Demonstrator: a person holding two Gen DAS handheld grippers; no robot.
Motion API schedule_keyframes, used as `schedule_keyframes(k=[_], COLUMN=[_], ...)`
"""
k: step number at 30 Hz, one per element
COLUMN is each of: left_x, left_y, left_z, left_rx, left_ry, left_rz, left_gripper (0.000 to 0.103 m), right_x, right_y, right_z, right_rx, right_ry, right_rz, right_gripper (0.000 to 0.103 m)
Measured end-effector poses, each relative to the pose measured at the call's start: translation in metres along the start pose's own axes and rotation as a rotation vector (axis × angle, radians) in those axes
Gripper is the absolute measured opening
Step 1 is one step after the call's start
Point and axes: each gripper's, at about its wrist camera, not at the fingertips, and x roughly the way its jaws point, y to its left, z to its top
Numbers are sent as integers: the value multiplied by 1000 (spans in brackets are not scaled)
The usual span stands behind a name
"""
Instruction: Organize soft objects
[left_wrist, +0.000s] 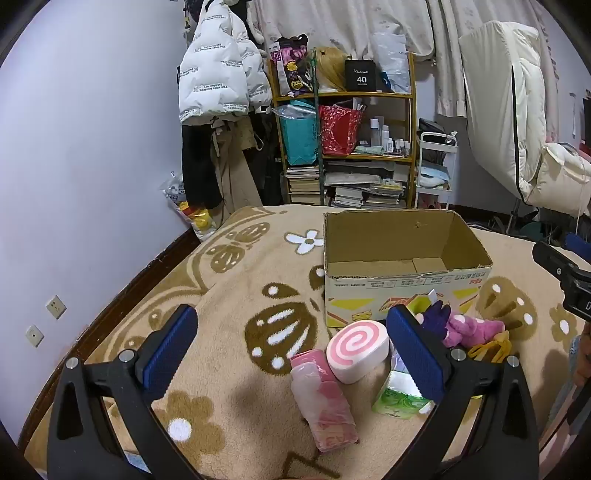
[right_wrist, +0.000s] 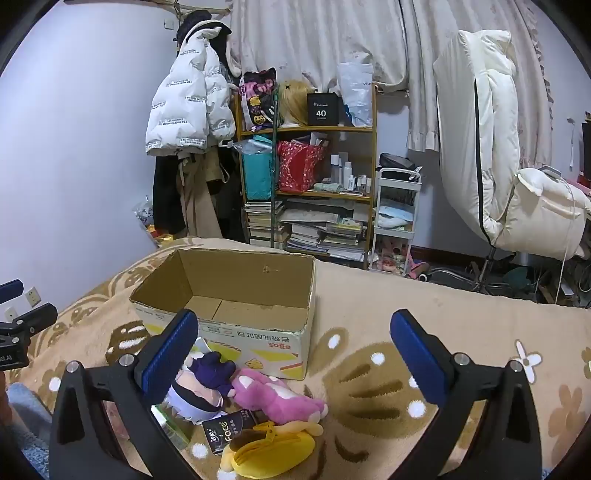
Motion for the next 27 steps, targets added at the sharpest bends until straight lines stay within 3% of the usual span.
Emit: schedule_keyframes(k=[27], left_x=[-1], left_y=[0], left_z=[0], left_rx=[6], left_ry=[3], left_rz=[0], left_gripper=[101], right_x=[-1], right_y=[0], right_z=[1], right_rx=[5], right_ry=[-10], right_rz=[4], right_gripper=[103])
